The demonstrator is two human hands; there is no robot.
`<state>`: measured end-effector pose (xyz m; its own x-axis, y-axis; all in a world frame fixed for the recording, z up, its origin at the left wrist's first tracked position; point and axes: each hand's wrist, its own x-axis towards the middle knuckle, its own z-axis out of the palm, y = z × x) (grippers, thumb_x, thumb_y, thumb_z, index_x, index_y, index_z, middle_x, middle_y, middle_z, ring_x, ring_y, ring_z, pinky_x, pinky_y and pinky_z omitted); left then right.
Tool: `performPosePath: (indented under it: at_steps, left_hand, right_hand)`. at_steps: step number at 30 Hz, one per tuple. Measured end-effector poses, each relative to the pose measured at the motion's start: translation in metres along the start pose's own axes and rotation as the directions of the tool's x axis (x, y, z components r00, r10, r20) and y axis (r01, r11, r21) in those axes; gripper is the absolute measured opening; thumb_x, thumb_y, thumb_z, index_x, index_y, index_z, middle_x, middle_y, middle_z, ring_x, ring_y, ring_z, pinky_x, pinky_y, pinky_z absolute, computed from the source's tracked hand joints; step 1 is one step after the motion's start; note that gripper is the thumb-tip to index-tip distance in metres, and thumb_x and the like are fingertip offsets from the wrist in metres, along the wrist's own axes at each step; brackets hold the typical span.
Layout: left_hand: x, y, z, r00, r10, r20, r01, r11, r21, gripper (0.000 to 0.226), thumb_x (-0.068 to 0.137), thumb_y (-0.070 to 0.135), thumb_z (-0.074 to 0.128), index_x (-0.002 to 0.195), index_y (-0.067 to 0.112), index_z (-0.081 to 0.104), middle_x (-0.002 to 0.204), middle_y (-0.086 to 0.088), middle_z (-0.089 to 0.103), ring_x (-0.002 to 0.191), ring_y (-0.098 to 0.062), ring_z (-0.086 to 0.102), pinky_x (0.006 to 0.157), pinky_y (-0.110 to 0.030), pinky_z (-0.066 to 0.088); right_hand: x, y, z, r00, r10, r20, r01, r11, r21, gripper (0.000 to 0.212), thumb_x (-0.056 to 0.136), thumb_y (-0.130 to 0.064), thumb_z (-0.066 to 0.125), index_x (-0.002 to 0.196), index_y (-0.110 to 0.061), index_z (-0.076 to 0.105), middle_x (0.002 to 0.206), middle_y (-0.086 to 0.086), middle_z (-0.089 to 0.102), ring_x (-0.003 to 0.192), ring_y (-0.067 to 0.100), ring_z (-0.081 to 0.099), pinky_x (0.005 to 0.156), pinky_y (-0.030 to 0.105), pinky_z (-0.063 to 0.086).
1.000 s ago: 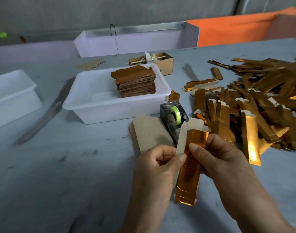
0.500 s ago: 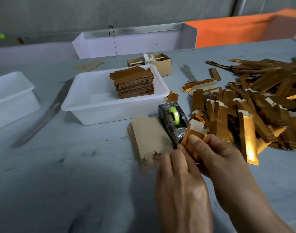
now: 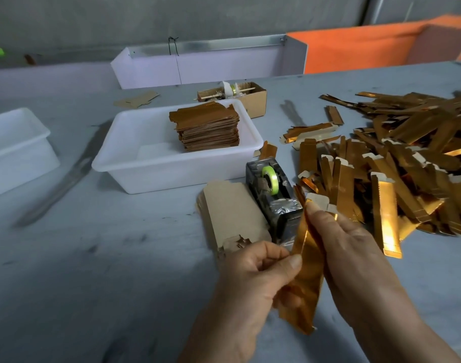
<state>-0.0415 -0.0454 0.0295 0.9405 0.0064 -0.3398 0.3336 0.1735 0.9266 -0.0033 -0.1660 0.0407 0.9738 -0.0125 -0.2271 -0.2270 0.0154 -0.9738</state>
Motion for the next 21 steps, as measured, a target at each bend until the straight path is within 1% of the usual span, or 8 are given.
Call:
performPosePath:
  at_steps: [2, 4, 6, 8, 10, 11, 15, 21]
  left_hand:
    - [0.001, 0.003, -0.004, 1.000, -0.004, -0.021, 0.004, 0.999, -0.033, 0.016, 0.080, 0.015, 0.071, 0.067, 0.024, 0.074, 0.060, 0.001, 0.063, 0.047, -0.006, 0.054, 0.043, -0.016, 0.042]
    - [0.005, 0.005, -0.010, 0.989, 0.034, -0.143, -0.039, 0.999, -0.035, 0.023, 0.084, 0.011, 0.067, 0.066, 0.022, 0.074, 0.058, 0.001, 0.060, 0.044, -0.004, 0.049, 0.041, -0.014, 0.038]
    - [0.009, 0.008, -0.018, 0.962, 0.076, -0.262, -0.091, 0.995, -0.048, 0.020, 0.085, 0.012, 0.066, 0.067, 0.016, 0.072, 0.055, 0.002, 0.058, 0.042, -0.003, 0.047, 0.039, -0.014, 0.037]
    - [0.012, 0.012, -0.023, 0.939, 0.104, -0.329, -0.123, 0.992, -0.038, 0.014, 0.086, 0.014, 0.065, 0.073, 0.013, 0.070, 0.059, 0.000, 0.060, 0.050, -0.008, 0.051, 0.047, -0.020, 0.043]
    - [0.016, 0.013, -0.024, 0.922, 0.107, -0.371, -0.136, 0.989, -0.054, 0.009, 0.087, 0.014, 0.065, 0.080, 0.012, 0.070, 0.069, -0.007, 0.065, 0.063, -0.018, 0.057, 0.058, -0.028, 0.047]
    - [0.017, 0.013, -0.023, 0.920, 0.102, -0.379, -0.134, 0.989, -0.059, 0.008, 0.087, 0.014, 0.064, 0.082, 0.012, 0.070, 0.073, -0.010, 0.066, 0.064, -0.019, 0.057, 0.060, -0.029, 0.047]
    - [0.023, 0.011, -0.017, 0.929, 0.086, -0.361, -0.120, 0.990, -0.074, 0.011, 0.089, 0.016, 0.063, 0.087, 0.008, 0.069, 0.078, -0.013, 0.063, 0.052, -0.009, 0.045, 0.052, -0.022, 0.037]
    - [0.031, 0.008, -0.014, 0.932, 0.061, -0.358, -0.118, 0.983, -0.141, 0.011, 0.089, 0.015, 0.062, 0.085, 0.007, 0.068, 0.082, -0.016, 0.059, 0.056, -0.013, 0.041, 0.051, -0.022, 0.033]
  right_hand:
    - [0.002, -0.007, 0.001, 0.997, -0.070, 0.019, 0.072, 0.995, -0.070, 0.049, 0.081, -0.058, 0.047, 0.089, -0.014, 0.064, 0.087, 0.015, 0.065, 0.087, 0.024, 0.065, 0.079, 0.041, 0.051]
    - [0.006, -0.015, -0.003, 0.985, -0.172, -0.010, 0.168, 0.971, -0.173, 0.048, 0.074, -0.064, 0.043, 0.083, -0.023, 0.066, 0.074, -0.003, 0.067, 0.075, 0.010, 0.065, 0.066, 0.029, 0.047]
    - [0.018, -0.020, -0.009, 0.969, -0.240, -0.058, 0.211, 0.928, -0.306, 0.032, 0.078, -0.059, 0.047, 0.077, -0.030, 0.063, 0.069, -0.009, 0.062, 0.070, 0.007, 0.060, 0.059, 0.023, 0.041]
    - [0.033, -0.020, -0.012, 0.969, -0.246, -0.030, 0.208, 0.874, -0.439, 0.015, 0.086, -0.043, 0.055, 0.078, -0.033, 0.061, 0.072, -0.016, 0.057, 0.073, 0.007, 0.056, 0.062, 0.024, 0.042]
    - [0.047, -0.016, -0.011, 0.978, -0.205, 0.034, 0.192, 0.827, -0.529, 0.011, 0.088, -0.036, 0.058, 0.088, -0.027, 0.064, 0.080, -0.014, 0.056, 0.078, 0.009, 0.054, 0.067, 0.027, 0.045]
    - [0.052, -0.013, -0.009, 0.983, -0.176, 0.059, 0.179, 0.808, -0.561, 0.013, 0.088, -0.036, 0.058, 0.090, -0.025, 0.064, 0.080, -0.012, 0.057, 0.077, 0.009, 0.054, 0.064, 0.026, 0.044]
    - [0.058, -0.006, -0.004, 0.991, -0.082, 0.101, 0.126, 0.810, -0.573, 0.014, 0.086, -0.039, 0.060, 0.078, -0.028, 0.061, 0.081, -0.006, 0.062, 0.075, 0.007, 0.053, 0.056, 0.020, 0.039]
    - [0.060, -0.007, -0.001, 0.996, -0.040, 0.082, 0.076, 0.855, -0.513, 0.015, 0.087, -0.033, 0.062, 0.077, -0.022, 0.065, 0.082, -0.001, 0.063, 0.076, 0.009, 0.055, 0.054, 0.021, 0.036]
